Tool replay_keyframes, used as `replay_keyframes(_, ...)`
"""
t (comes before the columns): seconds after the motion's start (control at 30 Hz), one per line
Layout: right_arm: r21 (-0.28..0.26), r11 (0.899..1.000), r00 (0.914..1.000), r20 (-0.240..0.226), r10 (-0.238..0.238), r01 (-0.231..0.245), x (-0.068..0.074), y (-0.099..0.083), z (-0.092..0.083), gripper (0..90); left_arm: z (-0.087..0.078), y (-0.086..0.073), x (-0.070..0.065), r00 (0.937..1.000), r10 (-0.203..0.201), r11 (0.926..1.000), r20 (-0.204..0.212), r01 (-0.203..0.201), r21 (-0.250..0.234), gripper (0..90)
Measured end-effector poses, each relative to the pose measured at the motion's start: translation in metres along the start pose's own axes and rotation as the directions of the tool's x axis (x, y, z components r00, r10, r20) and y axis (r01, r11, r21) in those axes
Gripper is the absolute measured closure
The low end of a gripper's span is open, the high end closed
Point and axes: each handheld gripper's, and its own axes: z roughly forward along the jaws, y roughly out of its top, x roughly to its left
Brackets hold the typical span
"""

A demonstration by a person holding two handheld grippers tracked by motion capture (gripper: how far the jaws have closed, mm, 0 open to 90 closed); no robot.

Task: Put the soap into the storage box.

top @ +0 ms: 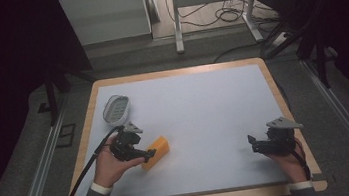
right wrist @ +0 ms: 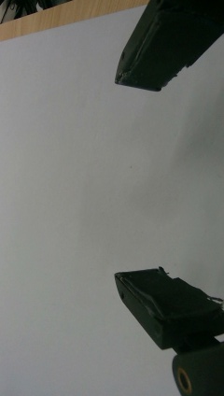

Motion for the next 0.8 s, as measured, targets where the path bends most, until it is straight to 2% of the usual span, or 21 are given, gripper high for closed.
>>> replay_keyframes(0.07,0.003,1.000,1.0000,0.001,0.001,-0.001,0.000,0.000,0.000,5.7,0.005,0.001,-0.001,1.0000,-0.001,0.9999,-0.003,0.001,0.014,26.5)
replay_keyframes(0.13,0.004,1.000,1.0000,0.002,0.001,-0.001,0.000,0.000,0.000,5.7,0.009,0.002,-0.002,0.9997,-0.002,0.9996,-0.024,0.003,0.028,26.8)
replay_keyframes(0.33,0.008,1.000,1.0000,0.005,-0.001,0.001,0.000,-0.001,0.001,5.7,0.022,0.005,-0.003,1.0000,-0.001,0.9980,-0.009,0.001,0.064,30.0)
replay_keyframes(0.53,0.010,1.000,0.9999,0.010,-0.003,0.003,-0.001,-0.001,0.001,5.7,0.033,0.006,-0.004,0.9997,-0.019,0.9960,0.013,0.018,0.088,32.3)
replay_keyframes(0.73,0.020,1.000,0.9999,0.015,-0.003,0.002,-0.001,-0.002,0.003,5.7,0.043,0.006,-0.005,0.9997,-0.010,0.9910,0.021,0.007,0.134,34.6)
replay_keyframes(0.8,0.022,1.000,0.9999,0.016,-0.004,0.003,-0.001,-0.002,0.003,5.7,0.046,0.006,-0.005,0.9998,-0.005,0.9896,0.021,0.002,0.144,37.8)
